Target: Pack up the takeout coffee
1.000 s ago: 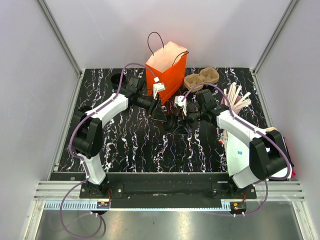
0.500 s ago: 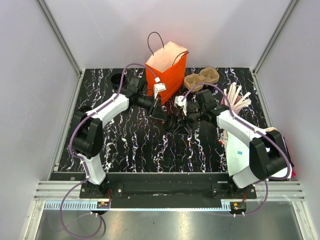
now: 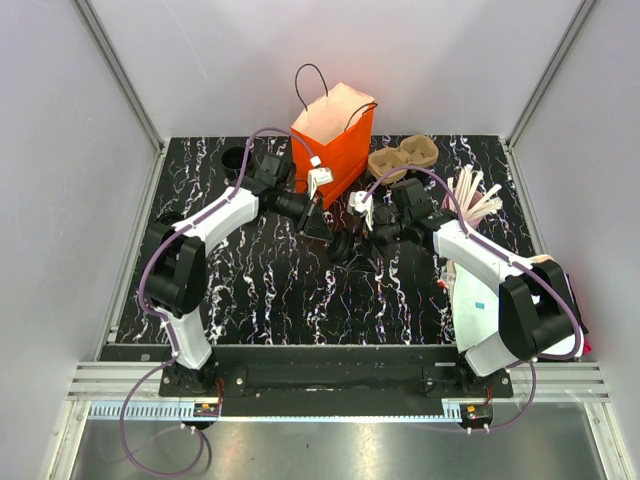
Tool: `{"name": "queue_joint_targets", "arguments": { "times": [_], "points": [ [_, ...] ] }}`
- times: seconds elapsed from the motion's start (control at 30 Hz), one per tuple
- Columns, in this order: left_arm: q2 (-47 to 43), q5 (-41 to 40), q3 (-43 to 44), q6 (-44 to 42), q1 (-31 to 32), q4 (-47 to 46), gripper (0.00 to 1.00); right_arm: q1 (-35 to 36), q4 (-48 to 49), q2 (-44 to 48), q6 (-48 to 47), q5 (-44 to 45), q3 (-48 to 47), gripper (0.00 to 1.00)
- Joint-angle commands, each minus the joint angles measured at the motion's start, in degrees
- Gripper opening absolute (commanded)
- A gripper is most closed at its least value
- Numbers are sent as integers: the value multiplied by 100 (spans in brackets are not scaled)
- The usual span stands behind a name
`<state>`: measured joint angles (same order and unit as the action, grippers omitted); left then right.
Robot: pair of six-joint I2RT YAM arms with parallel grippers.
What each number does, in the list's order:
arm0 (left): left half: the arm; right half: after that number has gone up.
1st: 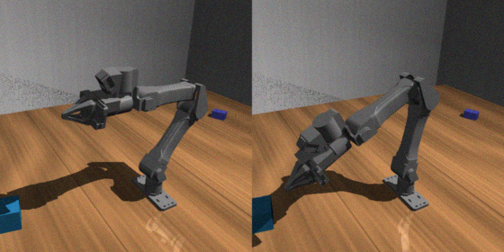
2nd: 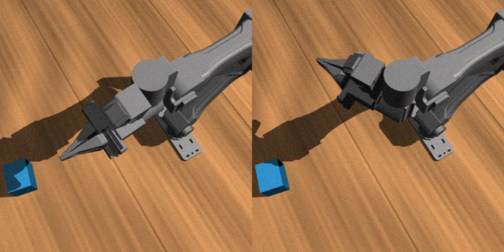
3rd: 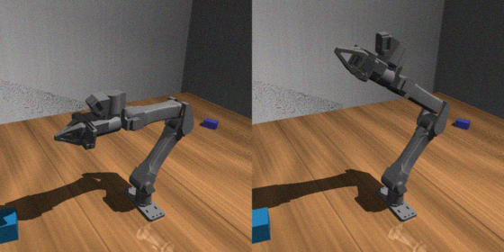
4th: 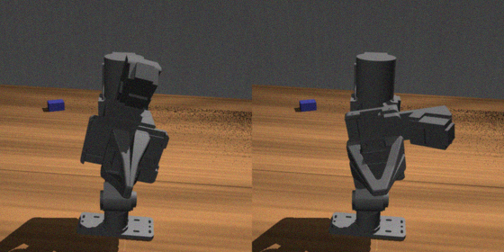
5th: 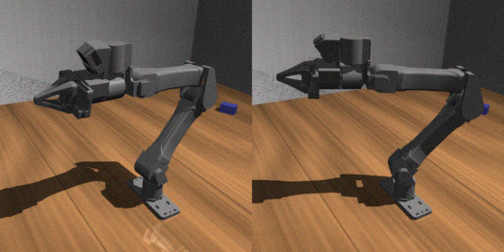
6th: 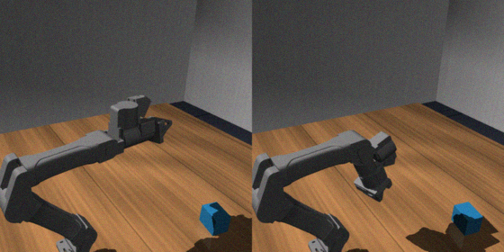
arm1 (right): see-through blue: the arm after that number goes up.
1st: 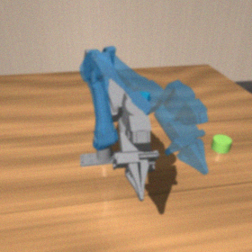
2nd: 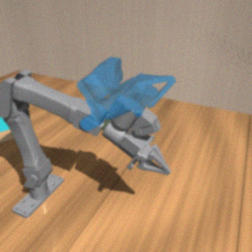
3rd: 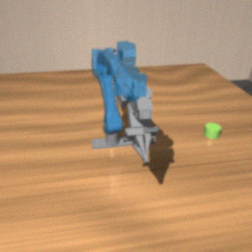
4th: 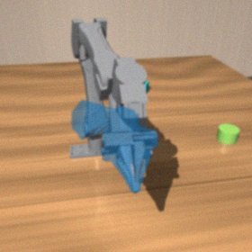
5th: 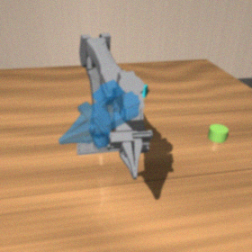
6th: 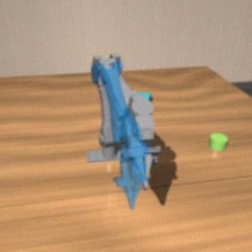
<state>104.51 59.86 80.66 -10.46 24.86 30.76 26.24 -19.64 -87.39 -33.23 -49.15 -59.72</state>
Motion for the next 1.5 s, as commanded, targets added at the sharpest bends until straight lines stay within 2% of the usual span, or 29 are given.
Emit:
{"name": "queue_joint_targets", "arguments": {
  "times": [0.0, 0.23, 0.47, 0.6, 0.93, 1.17, 1.23, 1.27, 1.37, 1.47],
  "points": [
    [-317, -272, 151, -175, 10, 210, 0, 48, -118, 152, -209, -51, -382, 98],
    [-572, -597, 134, -351, -86, 597, 0, 4, -689, 258, -359, 10, -593, 100],
    [-520, -1851, 370, -554, -157, 1422, 0, -286, -1270, 557, -272, 62, -900, 100],
    [-89, -2521, 801, -764, -140, 2477, 0, -321, -1306, 776, -43, 572, -910, 99],
    [122, -4173, 1320, -879, 124, 3243, 0, -330, -1938, 1031, -104, 1284, -1199, 100],
    [201, -4693, 1619, -747, 440, 3454, 0, -330, -2035, 1260, -183, 1320, -1129, 100],
    [236, -4755, 1619, -730, 554, 3445, 4, -330, -2053, 1321, -192, 1329, -1094, 100],
    [254, -4755, 1637, -721, 581, 3454, 12, -330, -2061, 1348, -210, 1346, -1085, 100],
    [342, -4764, 1672, -703, 686, 3471, 21, -330, -2079, 1462, -245, 1364, -1024, 100],
    [447, -4773, 1751, -703, 774, 3498, 22, -330, -2079, 1550, -254, 1373, -971, 100]
  ]
}}
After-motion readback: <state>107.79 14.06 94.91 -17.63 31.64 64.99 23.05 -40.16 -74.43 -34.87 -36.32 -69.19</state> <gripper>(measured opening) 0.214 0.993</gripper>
